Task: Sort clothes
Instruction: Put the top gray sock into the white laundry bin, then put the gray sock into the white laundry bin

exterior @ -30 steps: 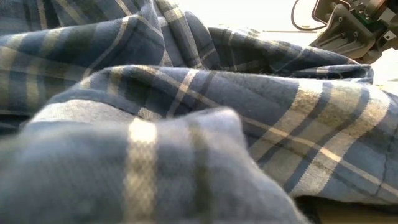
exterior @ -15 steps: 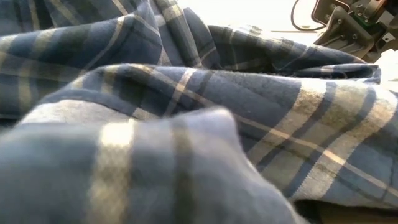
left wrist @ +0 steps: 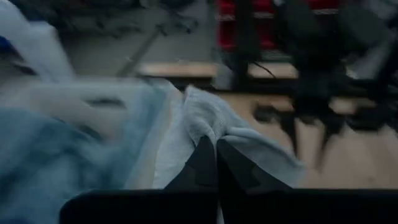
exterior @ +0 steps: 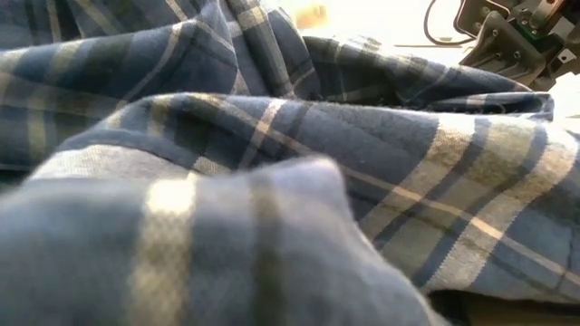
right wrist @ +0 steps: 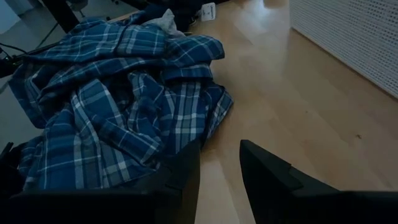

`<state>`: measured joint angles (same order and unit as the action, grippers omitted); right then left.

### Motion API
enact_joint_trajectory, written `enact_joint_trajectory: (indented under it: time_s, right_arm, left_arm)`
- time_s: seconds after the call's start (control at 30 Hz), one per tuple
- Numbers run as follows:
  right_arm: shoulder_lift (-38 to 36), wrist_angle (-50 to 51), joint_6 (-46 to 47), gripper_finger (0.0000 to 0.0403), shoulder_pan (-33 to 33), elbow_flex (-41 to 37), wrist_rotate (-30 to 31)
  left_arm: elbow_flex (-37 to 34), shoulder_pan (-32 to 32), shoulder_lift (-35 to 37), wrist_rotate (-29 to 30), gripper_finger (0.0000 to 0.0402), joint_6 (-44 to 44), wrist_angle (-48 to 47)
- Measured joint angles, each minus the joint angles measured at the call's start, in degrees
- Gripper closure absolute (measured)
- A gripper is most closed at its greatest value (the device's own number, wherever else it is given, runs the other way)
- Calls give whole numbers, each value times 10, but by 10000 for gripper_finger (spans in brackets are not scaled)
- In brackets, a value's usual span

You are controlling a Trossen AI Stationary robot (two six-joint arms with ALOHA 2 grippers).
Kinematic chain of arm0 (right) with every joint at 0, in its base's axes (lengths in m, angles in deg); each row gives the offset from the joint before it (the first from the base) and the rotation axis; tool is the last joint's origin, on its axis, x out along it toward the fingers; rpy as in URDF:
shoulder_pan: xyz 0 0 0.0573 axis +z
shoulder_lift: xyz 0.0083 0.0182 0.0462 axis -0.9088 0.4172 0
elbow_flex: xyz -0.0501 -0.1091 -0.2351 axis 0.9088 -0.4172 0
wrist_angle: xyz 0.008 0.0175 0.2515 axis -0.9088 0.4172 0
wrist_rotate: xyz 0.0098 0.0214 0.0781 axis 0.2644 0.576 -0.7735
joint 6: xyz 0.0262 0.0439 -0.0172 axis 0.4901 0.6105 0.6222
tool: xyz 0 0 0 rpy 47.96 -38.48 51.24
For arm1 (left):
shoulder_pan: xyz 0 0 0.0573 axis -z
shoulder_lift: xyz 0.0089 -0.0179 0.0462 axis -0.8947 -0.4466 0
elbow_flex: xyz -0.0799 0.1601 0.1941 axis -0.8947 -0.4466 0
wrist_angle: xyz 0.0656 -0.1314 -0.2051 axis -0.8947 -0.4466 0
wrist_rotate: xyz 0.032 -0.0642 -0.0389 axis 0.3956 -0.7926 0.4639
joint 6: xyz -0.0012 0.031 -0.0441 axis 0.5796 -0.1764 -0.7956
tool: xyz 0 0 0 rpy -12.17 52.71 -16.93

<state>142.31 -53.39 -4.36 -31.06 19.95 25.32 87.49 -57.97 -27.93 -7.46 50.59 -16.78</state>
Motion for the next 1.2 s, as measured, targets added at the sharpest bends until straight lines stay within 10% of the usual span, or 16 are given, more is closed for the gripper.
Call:
enact_joint_trajectory:
  time_s: [0.3, 0.67, 1.2]
  right_arm:
    - [0, 1, 0, 288, 0, 0, 0]
    - [0, 4, -3, 288, 0, 0, -2]
    - [0, 5, -4, 287, 0, 0, -6]
  left_arm:
    - [182, -134, 0, 58, 401, 44, -213]
    - [200, -276, -1, -13, 350, -5, -364]
    - [197, -195, 35, -102, 314, -46, -450]
